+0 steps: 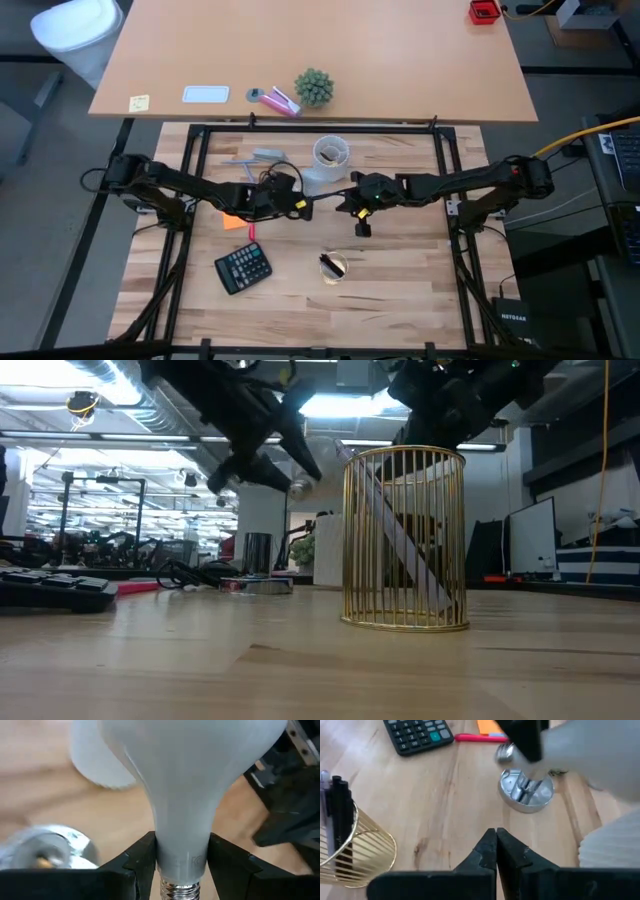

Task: Screw lightbulb
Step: Insert the lightbulb into the lamp

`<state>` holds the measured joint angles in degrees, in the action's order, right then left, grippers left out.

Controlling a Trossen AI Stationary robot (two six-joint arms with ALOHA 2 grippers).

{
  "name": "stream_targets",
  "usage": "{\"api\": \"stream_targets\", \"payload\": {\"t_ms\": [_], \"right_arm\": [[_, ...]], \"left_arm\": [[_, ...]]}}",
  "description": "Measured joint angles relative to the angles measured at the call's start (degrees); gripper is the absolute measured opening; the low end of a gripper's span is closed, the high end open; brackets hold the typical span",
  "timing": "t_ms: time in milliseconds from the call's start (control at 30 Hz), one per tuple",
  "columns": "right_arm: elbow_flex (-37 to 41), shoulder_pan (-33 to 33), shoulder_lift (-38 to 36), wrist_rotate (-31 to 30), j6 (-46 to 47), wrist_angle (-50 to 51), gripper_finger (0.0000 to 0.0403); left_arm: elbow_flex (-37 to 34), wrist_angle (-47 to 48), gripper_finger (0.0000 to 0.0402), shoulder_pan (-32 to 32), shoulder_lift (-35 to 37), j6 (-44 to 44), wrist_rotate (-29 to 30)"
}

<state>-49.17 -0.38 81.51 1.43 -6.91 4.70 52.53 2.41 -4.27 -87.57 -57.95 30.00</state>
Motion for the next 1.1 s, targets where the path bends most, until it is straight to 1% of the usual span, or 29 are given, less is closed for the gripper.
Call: {"api": "stream_targets", "payload": {"t_ms": [133, 333, 433, 533, 667, 767, 833, 933, 1100], "right_arm": [[0.04, 0.0, -1.0, -2.0, -0.99, 1.61, 0.0005], [0.04, 0.0, -2.69, -8.61, -0.98, 4.92, 0.0005], [0.04, 0.0, -2.75, -9.71, -0.98, 5.13, 0.0005], [0.09, 0.0, -2.75, -9.91, -0.97, 5.35, 0.0005], [0.11, 0.0, -2.75, -9.98, -0.94, 4.32, 0.0005], [0.11, -0.02, -2.75, -10.03, -0.92, 1.89, 0.0005], [0.11, -0.02, -2.75, -10.05, -0.9, -0.81, 0.0005], [0.11, -0.52, -2.74, -10.03, -0.9, -5.26, 0.0005], [0.11, -2.81, -2.69, -10.03, -0.56, -10.86, 0.0005]], "left_arm": [[-0.04, 3.55, 0.0153, -0.02, 3.68, 2.96, 7.43], [-1.4, 9.53, 0.0153, -0.78, 8.65, 4.34, 19.18], [-3.1, 12.06, 0.0153, -1.46, 9.71, 2.0, 24.39], [-5.73, 11.96, 0.0153, -2.53, 9.69, -1.44, 29.16], [-10.3, 11.17, 0.0153, -4.54, 8.55, -8.62, 34.71], [-13.95, 7.49, 0.0153, -6.95, 7.31, -12.09, 40.85], [-16.34, 4.07, 0.0153, -8.73, 6.57, -12.28, 44.33], [-19.58, -1.54, 0.0153, -11.03, 5.35, -12.16, 46.88], [-22.97, -7.73, 0.0153, -13.4, 2.85, -12.5, 50.15]]}}
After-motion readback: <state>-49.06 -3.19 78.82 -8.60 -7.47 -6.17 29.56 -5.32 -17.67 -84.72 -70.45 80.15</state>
